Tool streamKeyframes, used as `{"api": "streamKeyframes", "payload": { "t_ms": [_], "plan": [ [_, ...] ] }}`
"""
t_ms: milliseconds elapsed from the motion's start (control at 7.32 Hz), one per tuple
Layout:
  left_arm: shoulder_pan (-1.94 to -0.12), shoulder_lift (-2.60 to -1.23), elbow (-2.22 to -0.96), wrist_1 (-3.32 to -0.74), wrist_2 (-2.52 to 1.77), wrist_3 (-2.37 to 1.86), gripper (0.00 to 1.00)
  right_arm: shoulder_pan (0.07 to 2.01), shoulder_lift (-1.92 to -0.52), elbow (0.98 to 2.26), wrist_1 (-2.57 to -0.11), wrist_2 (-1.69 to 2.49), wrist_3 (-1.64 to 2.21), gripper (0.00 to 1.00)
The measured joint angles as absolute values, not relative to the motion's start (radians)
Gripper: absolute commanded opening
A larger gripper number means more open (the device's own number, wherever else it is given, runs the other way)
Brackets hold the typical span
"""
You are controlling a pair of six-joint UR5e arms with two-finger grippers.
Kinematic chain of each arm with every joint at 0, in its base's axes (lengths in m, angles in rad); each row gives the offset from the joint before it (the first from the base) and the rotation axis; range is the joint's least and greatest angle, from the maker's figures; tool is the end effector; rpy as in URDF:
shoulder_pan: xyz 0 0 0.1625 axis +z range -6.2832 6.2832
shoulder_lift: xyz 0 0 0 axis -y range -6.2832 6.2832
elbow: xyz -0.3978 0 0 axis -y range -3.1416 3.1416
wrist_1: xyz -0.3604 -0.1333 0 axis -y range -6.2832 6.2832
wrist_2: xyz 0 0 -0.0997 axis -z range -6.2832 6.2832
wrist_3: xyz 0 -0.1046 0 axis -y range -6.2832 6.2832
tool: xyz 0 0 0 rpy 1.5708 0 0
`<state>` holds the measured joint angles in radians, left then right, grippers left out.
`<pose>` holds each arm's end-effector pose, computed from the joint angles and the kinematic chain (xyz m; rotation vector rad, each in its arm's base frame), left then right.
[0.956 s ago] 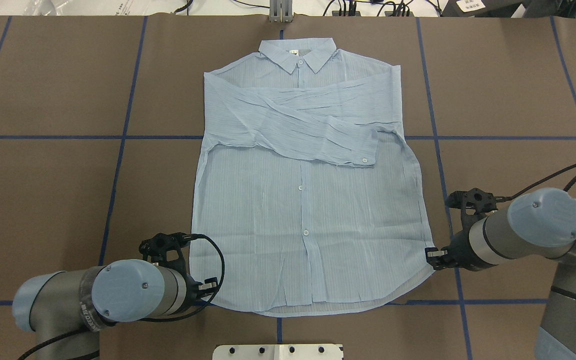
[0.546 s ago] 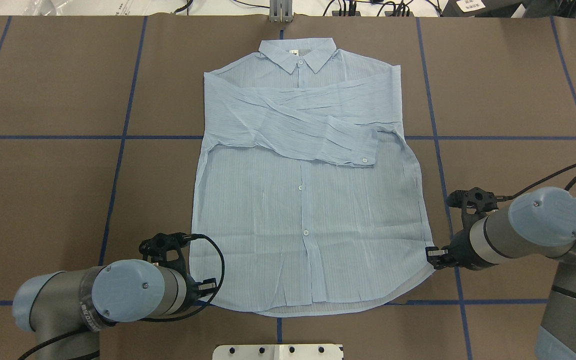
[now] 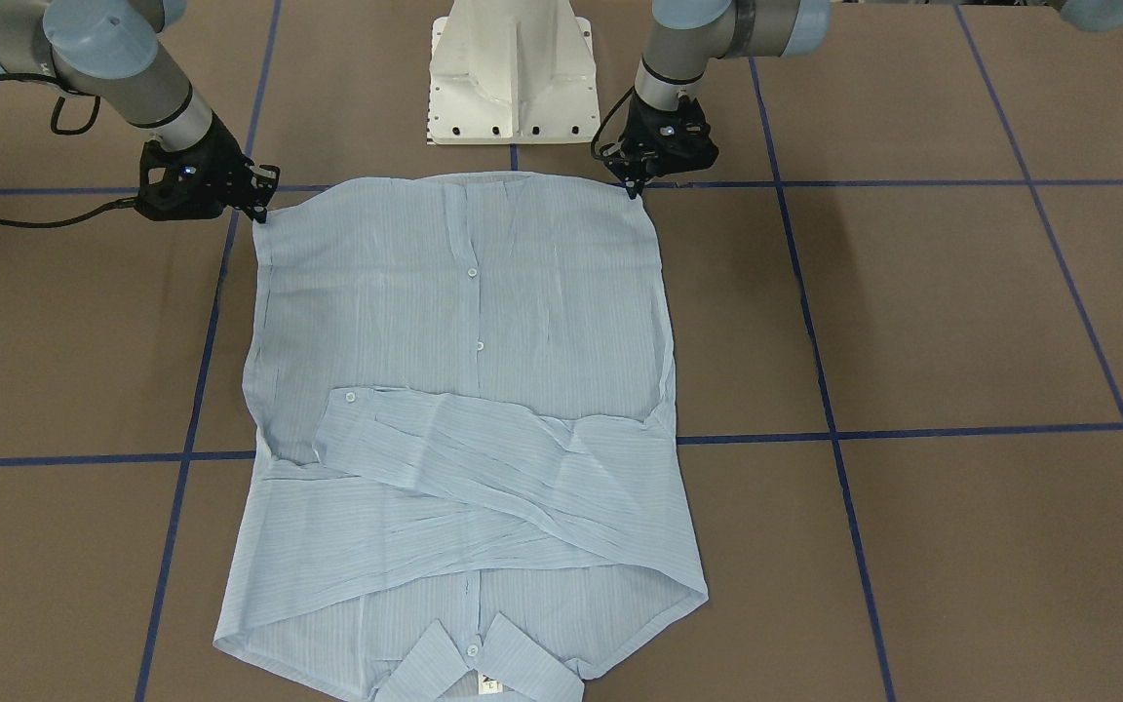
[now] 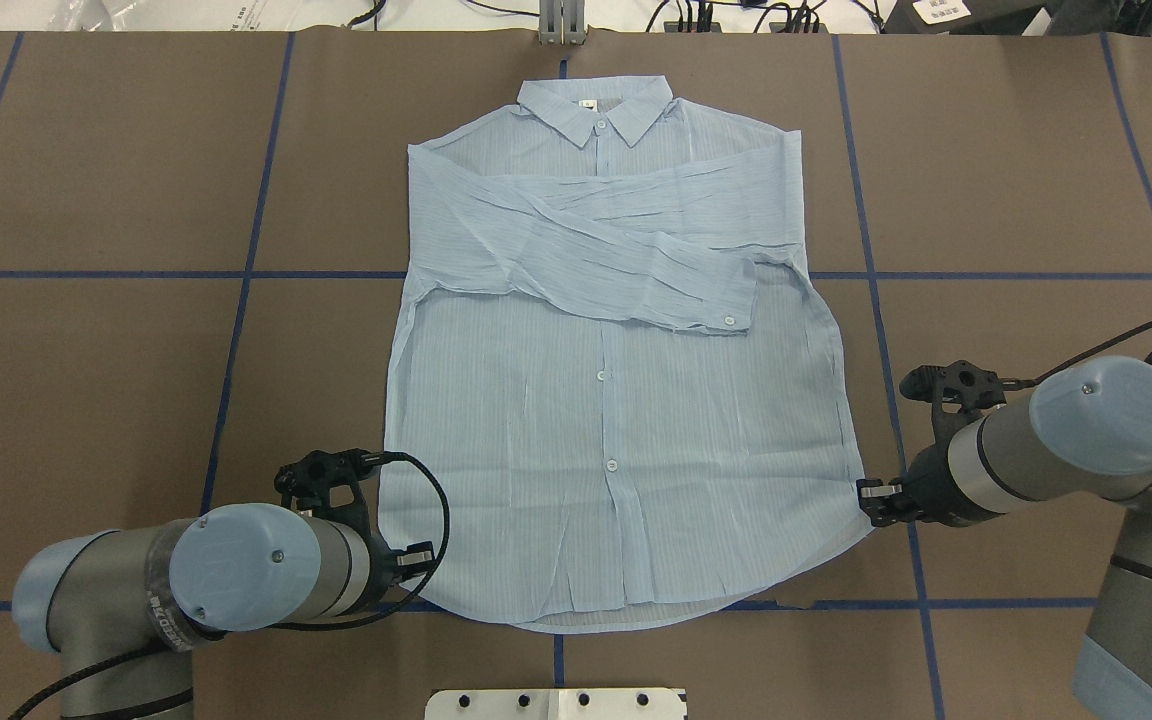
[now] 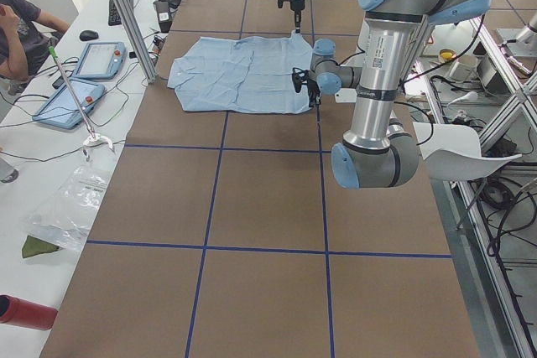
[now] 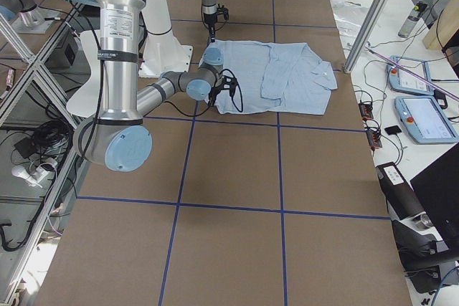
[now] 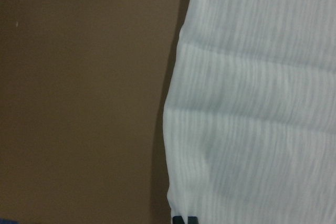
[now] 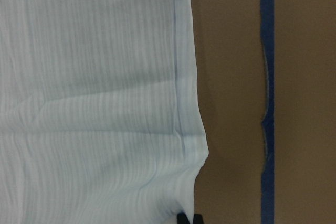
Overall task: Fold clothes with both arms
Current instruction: 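Grasp the hem corners with both grippers and begin lifting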
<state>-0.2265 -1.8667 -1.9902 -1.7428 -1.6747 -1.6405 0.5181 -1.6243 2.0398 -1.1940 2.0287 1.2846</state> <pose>0.4906 -0.2387 0.2950 -0.0273 0.8934 -0.2302 -0.3437 -0.2961 0.4092 -0.0943 -0.8844 0.0351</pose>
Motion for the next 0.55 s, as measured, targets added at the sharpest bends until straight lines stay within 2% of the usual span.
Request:
{"api": "streamKeyframes", "payload": {
  "t_ms": [546],
  "plan": [
    [-0.286, -1.859, -2.005, -1.738, -1.677, -1.499, 0.0, 0.565, -1.612, 2.04, -1.193, 2.071, 1.278, 0.0]
  ]
}}
